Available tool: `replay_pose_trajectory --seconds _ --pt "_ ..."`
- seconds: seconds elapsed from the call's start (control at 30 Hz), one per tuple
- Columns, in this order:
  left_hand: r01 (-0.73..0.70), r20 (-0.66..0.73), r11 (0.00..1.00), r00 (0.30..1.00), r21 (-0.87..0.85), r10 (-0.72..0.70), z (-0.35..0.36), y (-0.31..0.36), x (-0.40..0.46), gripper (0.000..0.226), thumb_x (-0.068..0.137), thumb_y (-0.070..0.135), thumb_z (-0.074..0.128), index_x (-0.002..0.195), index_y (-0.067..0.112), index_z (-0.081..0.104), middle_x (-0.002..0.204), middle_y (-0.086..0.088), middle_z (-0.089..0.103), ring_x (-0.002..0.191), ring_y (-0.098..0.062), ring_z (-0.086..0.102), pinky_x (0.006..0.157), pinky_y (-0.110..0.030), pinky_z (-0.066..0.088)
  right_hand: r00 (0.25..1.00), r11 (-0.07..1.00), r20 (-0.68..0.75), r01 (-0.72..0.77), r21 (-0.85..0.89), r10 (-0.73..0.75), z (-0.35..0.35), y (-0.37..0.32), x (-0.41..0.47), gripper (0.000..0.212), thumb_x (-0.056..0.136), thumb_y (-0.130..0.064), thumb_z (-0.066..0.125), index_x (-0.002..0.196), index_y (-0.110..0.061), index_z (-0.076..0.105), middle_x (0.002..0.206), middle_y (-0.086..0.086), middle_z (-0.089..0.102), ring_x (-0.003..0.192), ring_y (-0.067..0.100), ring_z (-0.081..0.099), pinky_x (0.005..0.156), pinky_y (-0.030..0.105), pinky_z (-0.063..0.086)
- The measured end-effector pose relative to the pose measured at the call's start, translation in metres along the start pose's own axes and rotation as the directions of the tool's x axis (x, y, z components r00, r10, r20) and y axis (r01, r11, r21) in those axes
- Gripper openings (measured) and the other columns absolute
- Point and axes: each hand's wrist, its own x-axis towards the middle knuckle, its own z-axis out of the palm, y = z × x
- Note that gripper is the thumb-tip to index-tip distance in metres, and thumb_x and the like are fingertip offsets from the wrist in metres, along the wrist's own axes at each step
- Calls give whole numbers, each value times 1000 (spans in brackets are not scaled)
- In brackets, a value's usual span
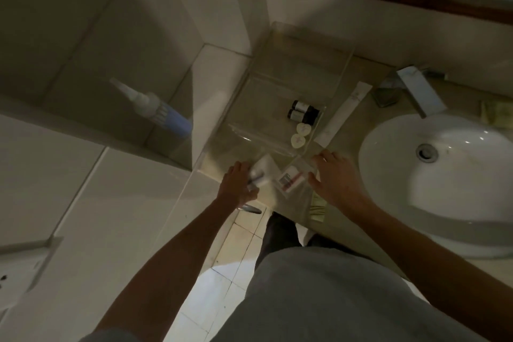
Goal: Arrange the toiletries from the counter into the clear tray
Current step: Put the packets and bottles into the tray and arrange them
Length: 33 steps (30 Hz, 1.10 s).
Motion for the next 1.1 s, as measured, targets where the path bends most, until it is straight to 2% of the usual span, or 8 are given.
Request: replay_pose_trajectory --seconds 0.17,0.3,0.43,0.53,0.67,0.87,0.97,1.1 --pt "-127 48 991 991 50 124 -5 -10 3 57 69 26 71 119 14 45 108 -4 54 90 -20 57 74 -36 56 994 993 41 -107 47 105 -5 -9 8 54 94 -47 52 138 -17 50 137 6 52 122 24 50 98 39 46" --pt "-210 115 977 972 42 204 -12 -23 10 66 66 16 71 125 10 40 110 -7 60 93 -26 62 77 -38 55 992 991 24 -128 34 127 -8 -13 15 54 92 -48 53 138 -20 49 137 4 53 121 23 52 98 40 49" --pt "-169 48 983 984 -66 173 -40 -14 28 63 68 11 65 127 12 44 112 -9 59 101 -25 59 87 -37 53 986 986 14 -165 39 164 -11 -19 21 54 92 -48 54 138 -20 48 135 3 54 119 22 53 97 39 49" --pt "-221 -6 973 975 -74 221 -77 7 57 57 70 11 65 124 10 46 112 -13 59 100 -29 57 84 -38 51 976 973 15 -216 84 215 -14 -25 27 53 91 -46 56 136 -19 51 135 3 54 120 22 53 97 38 48" --pt "-315 26 947 949 66 314 -117 32 117 57 70 12 65 123 7 46 118 -15 55 104 -32 56 84 -36 45 960 948 -19 -274 163 280 -17 -30 32 51 90 -45 59 133 -20 55 132 3 55 116 21 55 96 37 47" --pt "-462 196 822 886 334 419 -130 46 195 68 69 18 70 130 9 42 127 -14 53 109 -33 56 90 -38 44 927 909 -49 -354 221 373 -10 -31 24 47 90 -43 59 132 -20 56 132 2 56 116 20 53 95 36 48" --pt "-506 213 750 862 426 461 -124 44 218 65 68 28 73 125 14 44 120 -11 56 107 -31 56 89 -40 44 916 900 -54 -378 217 397 -4 -32 14 44 90 -41 61 127 -18 60 127 3 58 113 19 52 91 35 48" --pt "-509 152 703 849 497 507 -119 33 219 77 60 36 79 127 16 44 122 -7 51 112 -29 50 94 -43 43 903 878 -15 -413 243 429 4 -33 8 42 90 -40 61 126 -18 61 126 2 57 112 18 51 91 35 50"
